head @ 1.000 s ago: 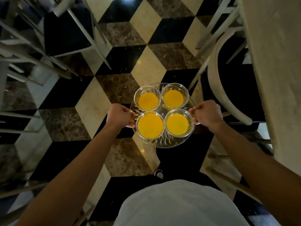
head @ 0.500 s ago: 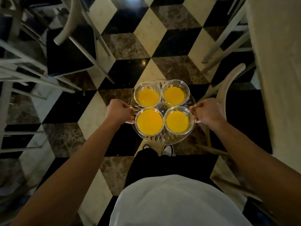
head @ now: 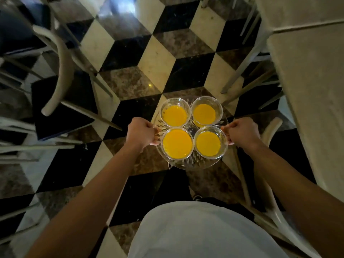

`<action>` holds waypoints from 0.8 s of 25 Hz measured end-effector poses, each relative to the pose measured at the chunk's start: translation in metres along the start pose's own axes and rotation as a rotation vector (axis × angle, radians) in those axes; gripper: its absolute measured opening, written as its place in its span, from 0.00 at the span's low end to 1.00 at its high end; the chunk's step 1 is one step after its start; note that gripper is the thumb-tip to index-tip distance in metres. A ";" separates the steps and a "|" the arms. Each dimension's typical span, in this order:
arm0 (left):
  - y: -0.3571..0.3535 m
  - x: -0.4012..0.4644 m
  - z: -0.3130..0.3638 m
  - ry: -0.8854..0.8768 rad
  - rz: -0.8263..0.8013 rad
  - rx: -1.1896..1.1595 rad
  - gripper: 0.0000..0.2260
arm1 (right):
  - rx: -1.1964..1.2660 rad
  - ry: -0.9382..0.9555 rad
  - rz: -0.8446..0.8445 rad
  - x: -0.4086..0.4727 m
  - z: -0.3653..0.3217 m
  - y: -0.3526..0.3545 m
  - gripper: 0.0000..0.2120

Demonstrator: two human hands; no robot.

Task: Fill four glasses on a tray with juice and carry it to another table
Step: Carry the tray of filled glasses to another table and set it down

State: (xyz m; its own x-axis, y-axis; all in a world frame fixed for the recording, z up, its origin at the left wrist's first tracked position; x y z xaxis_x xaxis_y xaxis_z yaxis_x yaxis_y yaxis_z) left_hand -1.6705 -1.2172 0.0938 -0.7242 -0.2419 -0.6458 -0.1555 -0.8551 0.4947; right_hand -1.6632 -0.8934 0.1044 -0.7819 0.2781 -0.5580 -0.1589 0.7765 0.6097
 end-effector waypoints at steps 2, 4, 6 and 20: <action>0.011 0.029 0.025 0.001 -0.015 0.017 0.04 | 0.013 -0.015 0.011 0.024 -0.021 0.002 0.08; 0.022 0.058 0.050 -0.013 -0.023 0.043 0.06 | 0.014 -0.022 0.002 0.047 -0.045 0.004 0.09; 0.030 0.086 0.073 -0.021 -0.029 0.054 0.07 | 0.008 -0.034 0.011 0.070 -0.067 0.007 0.08; 0.034 0.234 0.238 0.030 -0.082 -0.008 0.06 | 0.066 -0.074 -0.001 0.258 -0.169 0.056 0.07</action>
State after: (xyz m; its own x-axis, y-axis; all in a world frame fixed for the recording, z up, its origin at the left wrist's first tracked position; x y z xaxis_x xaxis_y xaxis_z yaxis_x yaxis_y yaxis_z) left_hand -2.0047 -1.1935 0.0979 -0.6890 -0.1840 -0.7010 -0.2083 -0.8762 0.4347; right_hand -1.9756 -0.8739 0.0899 -0.7348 0.3163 -0.6000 -0.1178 0.8116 0.5722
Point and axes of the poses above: each hand's wrist, its own x-axis towards the middle knuckle, its own y-axis out of the back of the hand, z = x × y, the point moved 3 cm from there along x, towards the middle knuckle, and after that the axes turned 4 degrees about -z, right-handed, at the moved point
